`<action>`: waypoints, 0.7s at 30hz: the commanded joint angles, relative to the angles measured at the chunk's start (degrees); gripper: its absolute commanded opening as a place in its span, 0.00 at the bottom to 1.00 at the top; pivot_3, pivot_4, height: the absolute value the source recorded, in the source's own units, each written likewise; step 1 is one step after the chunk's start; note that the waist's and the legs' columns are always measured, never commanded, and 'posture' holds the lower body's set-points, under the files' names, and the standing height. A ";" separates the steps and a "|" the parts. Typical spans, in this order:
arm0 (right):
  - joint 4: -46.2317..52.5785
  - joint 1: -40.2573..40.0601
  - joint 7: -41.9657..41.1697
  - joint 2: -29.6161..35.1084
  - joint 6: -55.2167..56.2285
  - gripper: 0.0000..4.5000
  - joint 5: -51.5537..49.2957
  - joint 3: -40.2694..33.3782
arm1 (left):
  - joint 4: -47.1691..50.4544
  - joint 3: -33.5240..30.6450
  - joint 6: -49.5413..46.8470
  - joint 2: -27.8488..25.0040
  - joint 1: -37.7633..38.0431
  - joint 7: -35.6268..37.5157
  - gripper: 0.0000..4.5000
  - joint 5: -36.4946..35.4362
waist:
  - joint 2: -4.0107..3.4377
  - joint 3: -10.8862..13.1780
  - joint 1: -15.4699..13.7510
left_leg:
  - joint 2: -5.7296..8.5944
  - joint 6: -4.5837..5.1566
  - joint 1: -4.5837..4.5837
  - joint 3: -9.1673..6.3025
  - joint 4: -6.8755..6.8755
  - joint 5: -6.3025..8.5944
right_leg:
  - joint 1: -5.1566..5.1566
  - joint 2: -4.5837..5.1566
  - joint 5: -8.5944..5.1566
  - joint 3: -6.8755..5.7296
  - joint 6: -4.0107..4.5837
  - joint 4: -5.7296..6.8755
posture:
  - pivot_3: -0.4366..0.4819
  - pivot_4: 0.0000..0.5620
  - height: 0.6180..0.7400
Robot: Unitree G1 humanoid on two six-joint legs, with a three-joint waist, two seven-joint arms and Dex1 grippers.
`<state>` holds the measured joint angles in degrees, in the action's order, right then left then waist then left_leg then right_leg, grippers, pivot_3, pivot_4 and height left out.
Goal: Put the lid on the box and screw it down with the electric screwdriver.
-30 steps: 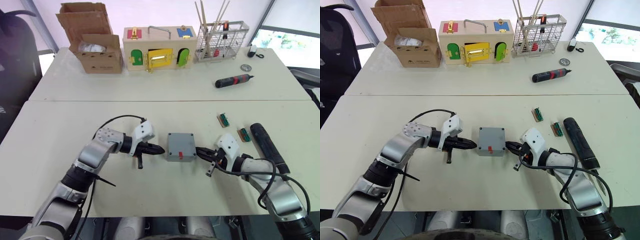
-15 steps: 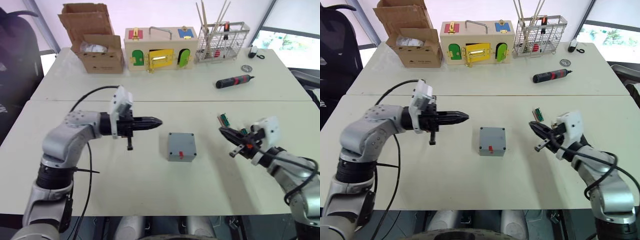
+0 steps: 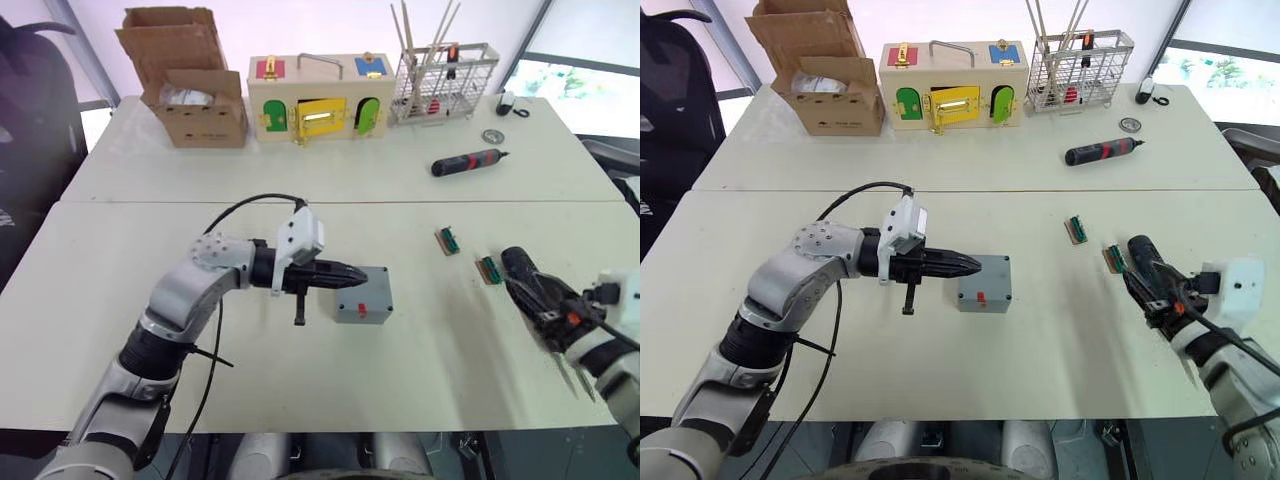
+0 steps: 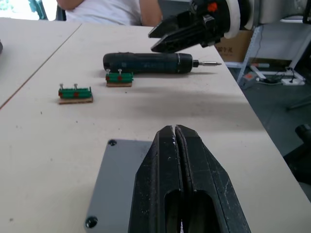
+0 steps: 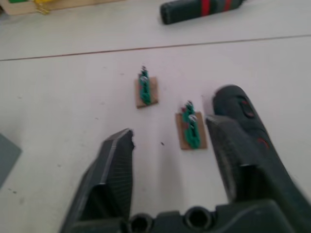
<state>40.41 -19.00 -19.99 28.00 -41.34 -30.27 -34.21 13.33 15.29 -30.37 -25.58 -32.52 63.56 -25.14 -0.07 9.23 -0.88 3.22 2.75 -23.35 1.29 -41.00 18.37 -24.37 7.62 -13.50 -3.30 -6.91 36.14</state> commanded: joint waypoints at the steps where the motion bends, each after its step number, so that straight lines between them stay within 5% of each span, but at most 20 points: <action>1: -0.37 0.16 0.57 -1.39 5.60 0.92 3.59 3.31 | -0.15 0.50 1.66 0.97 -1.79 -0.29 0.00 0.55 | 0.00 0.00 -0.14 | 0.00 0.00 0.00 -0.01 0.00 0.00 | 0.00 -0.01 0.00 0.00 0.00 0.00 | 0.48 0.27 0.62; 3: -1.96 0.86 0.94 -2.00 6.94 1.00 4.13 4.22 | -0.21 0.26 1.63 1.00 -2.00 -0.36 0.00 0.52 | 0.00 0.00 -0.18 | -0.01 0.00 0.00 -0.03 0.02 0.00 | -0.01 -0.04 -0.01 -0.02 0.00 0.01 | 0.48 0.27 0.62; 21: -13.85 13.10 3.45 -2.56 1.95 0.95 1.83 9.36 | 0.30 -0.24 0.47 -0.17 -0.51 -3.16 0.00 0.68 | -0.03 0.00 0.03 | 0.00 0.02 -0.01 0.01 -0.02 -0.01 | -0.04 -0.04 0.00 0.00 -0.01 0.04 | 0.48 0.27 0.62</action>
<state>25.66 -6.14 -16.98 25.16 -39.56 -28.31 -24.10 11.55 16.04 -29.88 -25.51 -33.13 60.72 -24.01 -0.10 9.23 -0.85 3.22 2.77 -23.36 1.30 -41.02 18.36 -24.41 7.58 -13.51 -3.30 -6.92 36.18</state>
